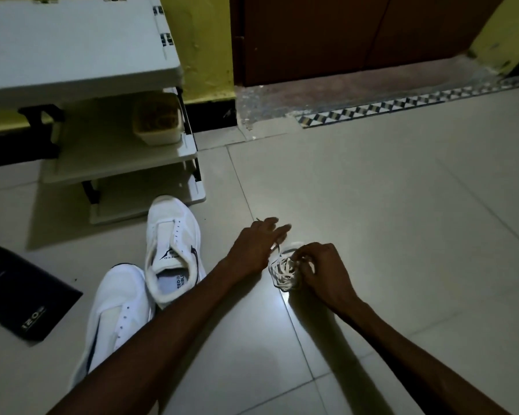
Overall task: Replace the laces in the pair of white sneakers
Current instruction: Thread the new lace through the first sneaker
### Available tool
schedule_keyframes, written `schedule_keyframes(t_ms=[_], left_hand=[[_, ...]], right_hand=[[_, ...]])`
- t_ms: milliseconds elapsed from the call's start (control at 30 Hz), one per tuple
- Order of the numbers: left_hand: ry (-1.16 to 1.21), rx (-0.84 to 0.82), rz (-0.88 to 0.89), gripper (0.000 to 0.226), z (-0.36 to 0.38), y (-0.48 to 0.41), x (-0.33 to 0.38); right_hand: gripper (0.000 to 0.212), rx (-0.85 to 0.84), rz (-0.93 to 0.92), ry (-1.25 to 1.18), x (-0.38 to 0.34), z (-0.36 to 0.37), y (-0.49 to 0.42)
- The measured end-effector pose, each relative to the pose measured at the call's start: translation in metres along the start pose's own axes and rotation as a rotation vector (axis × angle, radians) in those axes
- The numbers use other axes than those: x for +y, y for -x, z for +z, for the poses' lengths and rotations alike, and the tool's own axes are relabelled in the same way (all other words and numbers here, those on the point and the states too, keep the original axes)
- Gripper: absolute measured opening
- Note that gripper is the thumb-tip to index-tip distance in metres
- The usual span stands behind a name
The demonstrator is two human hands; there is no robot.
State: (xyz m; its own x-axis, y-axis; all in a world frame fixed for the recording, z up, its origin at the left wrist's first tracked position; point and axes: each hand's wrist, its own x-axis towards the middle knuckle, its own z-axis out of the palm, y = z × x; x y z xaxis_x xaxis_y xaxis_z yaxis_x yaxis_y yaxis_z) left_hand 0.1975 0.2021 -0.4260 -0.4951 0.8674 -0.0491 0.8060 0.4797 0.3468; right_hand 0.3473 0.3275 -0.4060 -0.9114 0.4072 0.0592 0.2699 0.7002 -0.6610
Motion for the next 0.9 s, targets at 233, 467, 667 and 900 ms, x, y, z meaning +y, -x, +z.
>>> schedule_keyframes(t_ms=[233,467,667,900], left_hand=[[-0.139,0.082,-0.096,0.012,-0.006,0.011,0.001],[0.456,0.159,-0.153,0.007,-0.068,0.041,0.028],[0.221,0.277,-0.279,0.008,-0.098,0.059,0.034],[0.252,0.278,-0.347,0.013,-0.112,0.079,0.023]], right_hand=[[0.022,-0.083,0.025,0.586,0.0,0.006,0.004],[0.023,0.015,-0.025,0.016,-0.037,-0.018,-0.01],[0.032,-0.232,0.132,-0.461,-0.09,-0.023,-0.007],[0.027,-0.147,0.025,-0.094,-0.089,-0.015,-0.011]])
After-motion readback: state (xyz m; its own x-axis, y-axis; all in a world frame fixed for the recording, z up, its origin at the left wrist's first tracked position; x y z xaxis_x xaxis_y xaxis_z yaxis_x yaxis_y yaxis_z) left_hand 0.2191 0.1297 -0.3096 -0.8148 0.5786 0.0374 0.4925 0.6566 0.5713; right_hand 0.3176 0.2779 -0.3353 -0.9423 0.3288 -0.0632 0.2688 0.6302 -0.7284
